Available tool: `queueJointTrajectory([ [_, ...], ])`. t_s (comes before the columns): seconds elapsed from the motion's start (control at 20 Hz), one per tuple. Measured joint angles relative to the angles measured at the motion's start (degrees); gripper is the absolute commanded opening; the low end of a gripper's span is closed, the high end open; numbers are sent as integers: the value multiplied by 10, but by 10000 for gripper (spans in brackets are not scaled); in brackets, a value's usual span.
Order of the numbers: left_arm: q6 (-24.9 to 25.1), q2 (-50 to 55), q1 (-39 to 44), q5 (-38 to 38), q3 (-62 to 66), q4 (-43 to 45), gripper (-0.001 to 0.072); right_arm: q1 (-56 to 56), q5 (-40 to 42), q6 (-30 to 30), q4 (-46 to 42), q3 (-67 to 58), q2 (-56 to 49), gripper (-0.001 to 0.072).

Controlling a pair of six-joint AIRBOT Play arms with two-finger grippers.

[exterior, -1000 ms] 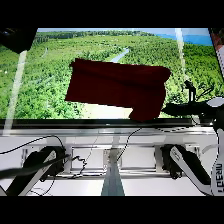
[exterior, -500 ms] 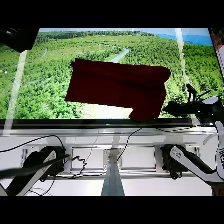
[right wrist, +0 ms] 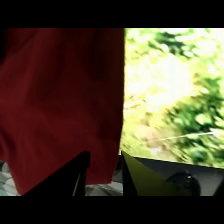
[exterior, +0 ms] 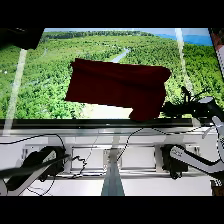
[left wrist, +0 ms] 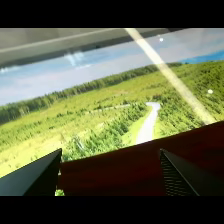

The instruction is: Fold the clothes and pants, and hang the long-sleeved shirts on hangers.

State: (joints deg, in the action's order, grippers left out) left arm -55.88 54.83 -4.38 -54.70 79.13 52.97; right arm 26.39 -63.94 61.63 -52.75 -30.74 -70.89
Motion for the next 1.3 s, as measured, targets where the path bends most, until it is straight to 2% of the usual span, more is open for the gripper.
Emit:
queueJointTrajectory([
  [0.05,-10,10,0,0,0,5,691,0,-1,-6,7,3,-4,243],
  [0.1,-18,22,0,0,0,9,652,0,-2,-12,13,6,-6,241],
  [0.15,-28,34,0,0,0,13,567,0,-2,-17,19,9,-9,233],
  [0.2,-38,49,0,0,0,21,545,0,-1,-23,23,12,-10,205],
  [0.3,-59,79,0,-6,0,43,545,0,2,-31,30,16,-12,157],
  [0.4,-79,109,-7,-20,0,67,545,0,5,-37,33,18,-12,91],
  [0.45,-86,124,-14,-30,0,74,545,0,7,-39,34,19,-12,32],
  [0.5,-91,139,-25,-42,0,81,545,0,8,-40,36,19,-12,15],
  [0.7,-115,193,-97,-108,-8,90,545,0,10,-43,44,20,-12,14],
  [0.9,-127,218,-173,-150,-70,59,545,0,15,-43,48,20,-12,14],
  [1.05,-117,224,-199,-151,-147,38,543,0,17,-44,49,19,-12,12],
  [1.3,-87,236,-210,-97,-271,-18,535,0,18,-45,50,17,3,12],
])
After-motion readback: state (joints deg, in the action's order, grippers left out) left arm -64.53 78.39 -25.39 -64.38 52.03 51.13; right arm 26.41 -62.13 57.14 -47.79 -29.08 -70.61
